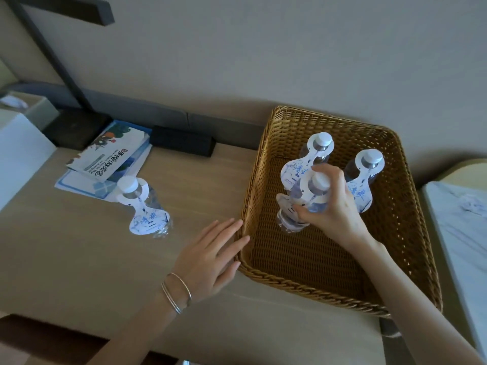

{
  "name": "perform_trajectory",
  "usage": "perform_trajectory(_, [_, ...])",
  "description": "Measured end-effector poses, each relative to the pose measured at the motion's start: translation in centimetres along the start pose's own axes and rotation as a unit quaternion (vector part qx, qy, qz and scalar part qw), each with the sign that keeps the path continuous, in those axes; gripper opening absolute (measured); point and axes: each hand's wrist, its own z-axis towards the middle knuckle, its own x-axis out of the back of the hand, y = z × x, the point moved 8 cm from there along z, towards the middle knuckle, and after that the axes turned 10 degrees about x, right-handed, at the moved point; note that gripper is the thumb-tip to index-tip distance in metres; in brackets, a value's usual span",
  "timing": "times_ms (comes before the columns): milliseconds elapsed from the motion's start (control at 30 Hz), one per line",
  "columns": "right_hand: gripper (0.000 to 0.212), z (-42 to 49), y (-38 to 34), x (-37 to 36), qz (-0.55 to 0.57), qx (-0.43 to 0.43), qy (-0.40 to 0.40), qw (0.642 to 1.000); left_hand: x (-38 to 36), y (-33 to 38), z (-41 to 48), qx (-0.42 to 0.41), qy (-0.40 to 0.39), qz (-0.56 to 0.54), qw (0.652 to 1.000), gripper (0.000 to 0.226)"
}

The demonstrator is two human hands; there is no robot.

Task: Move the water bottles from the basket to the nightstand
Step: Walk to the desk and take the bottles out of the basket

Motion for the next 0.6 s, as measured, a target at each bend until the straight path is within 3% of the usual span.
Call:
perform_trajectory(267, [0.077,5.4,-11.5,1.8,0.001,0.057,0.051,0.997,3.8,-4.4,-2.8,-0.020,0.014,-0.007,1.000,0.044])
perform_trajectory(467, [0.082,6.9,-16.2,-3.9,0.019,0.086,0.027,0.996,4.1,-9.4,-7.9,-0.018,0.006,-0.015,1.000,0.044])
perform_trajectory(600, [0.083,5.4,-13.9,-10.6,0.055,0.020,-0.025,0.998,-0.1,-12.6,-12.1,-0.008,-0.034,-0.021,0.999,0.042])
